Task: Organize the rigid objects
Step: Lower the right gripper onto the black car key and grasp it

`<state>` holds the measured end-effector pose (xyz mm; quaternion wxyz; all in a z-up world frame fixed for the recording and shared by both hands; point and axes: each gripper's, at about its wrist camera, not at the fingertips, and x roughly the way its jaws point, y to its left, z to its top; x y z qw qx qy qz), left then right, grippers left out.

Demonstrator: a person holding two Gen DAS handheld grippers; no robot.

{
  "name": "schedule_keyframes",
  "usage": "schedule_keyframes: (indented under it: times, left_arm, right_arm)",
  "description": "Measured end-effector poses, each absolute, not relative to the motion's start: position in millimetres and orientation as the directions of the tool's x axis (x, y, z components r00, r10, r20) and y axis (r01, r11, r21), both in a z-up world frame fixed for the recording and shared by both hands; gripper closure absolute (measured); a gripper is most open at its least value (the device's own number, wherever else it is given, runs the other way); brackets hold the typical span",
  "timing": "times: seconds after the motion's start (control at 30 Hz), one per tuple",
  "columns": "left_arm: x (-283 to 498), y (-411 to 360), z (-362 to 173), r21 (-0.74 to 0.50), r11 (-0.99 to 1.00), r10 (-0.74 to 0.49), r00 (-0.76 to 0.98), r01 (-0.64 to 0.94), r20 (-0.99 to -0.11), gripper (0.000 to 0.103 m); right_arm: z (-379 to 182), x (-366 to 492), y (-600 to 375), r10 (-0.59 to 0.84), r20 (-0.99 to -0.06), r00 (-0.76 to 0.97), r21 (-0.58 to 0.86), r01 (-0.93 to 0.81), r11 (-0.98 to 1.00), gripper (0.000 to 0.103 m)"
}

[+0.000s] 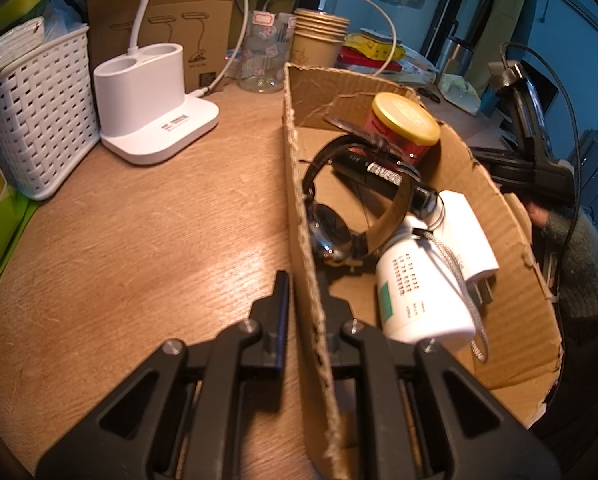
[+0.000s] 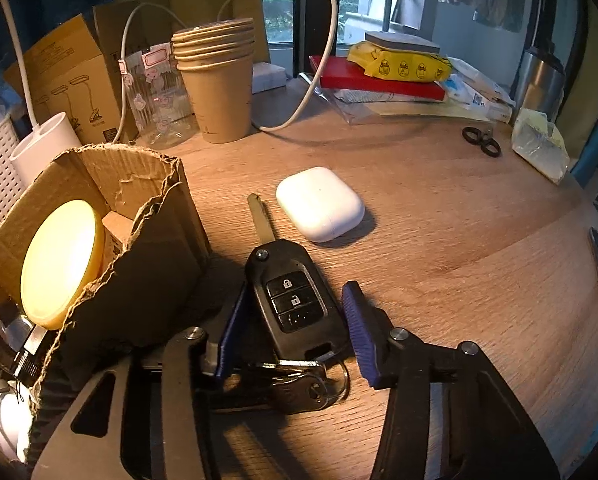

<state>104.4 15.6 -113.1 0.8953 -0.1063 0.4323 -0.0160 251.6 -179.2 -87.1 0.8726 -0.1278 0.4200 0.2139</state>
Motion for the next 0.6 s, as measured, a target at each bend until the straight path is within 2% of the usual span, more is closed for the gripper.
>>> schedule_keyframes:
  times: [0.13, 0.6]
  left_arm:
    - [104.3, 15.6, -113.1, -0.204, 0.977, -0.121, 0.626, -0.063, -0.771, 0.091]
    - [104.0, 16.0, -113.0, -0.204, 0.977, -0.121, 0.626, -0.063, -0.771, 0.091]
  right_arm:
    - [-82.6, 245.1, -178.4, 0.264, -0.768, 0.584, -0.065, -0.481, 0.874, 0.062]
    - [-73.0, 232.7, -178.9, 0.266, -0.726, 0.634, -0.102, -0.482, 0.870, 0.064]
